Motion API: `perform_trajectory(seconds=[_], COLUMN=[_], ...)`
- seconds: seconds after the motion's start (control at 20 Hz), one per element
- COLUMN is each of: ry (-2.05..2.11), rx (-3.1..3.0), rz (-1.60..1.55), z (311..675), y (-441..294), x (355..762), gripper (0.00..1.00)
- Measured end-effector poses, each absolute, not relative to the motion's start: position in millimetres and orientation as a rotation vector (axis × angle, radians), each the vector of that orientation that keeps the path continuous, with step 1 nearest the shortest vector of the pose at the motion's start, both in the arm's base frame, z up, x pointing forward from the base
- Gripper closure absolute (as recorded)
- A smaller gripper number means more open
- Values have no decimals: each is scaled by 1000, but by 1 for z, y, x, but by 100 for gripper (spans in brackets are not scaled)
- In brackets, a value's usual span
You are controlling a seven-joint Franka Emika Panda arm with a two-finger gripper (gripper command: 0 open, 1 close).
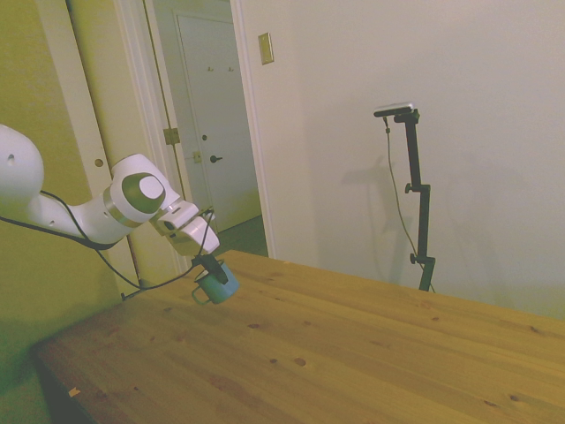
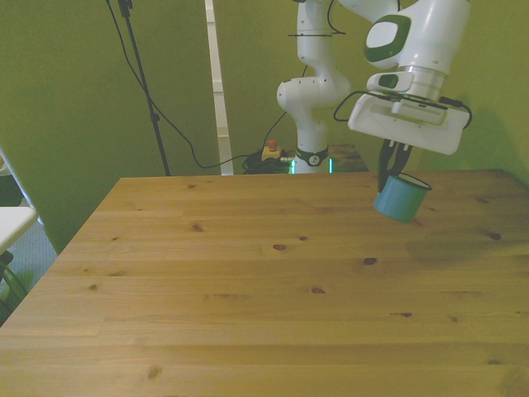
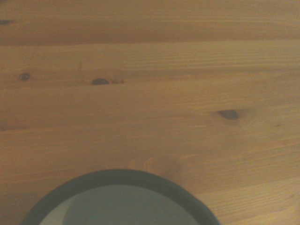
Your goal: Flip the mug upright
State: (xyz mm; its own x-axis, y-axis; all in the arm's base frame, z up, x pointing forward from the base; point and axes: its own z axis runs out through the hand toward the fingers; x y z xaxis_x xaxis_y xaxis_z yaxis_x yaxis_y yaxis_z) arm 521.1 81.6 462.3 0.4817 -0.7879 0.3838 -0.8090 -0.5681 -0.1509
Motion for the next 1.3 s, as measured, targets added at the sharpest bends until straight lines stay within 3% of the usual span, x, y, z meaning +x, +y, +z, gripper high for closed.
perform_trajectory(seconds=[0.5,1.2,1.25,1.3], ry=[-1563,-1590,-1587,-1584], rx=[2819,2816,2817,2819], rz=[429,317,317,317], z=[418,387,386,386], y=[17,7,7,8], x=[525,532,533,533], gripper=[100,100,0,0])
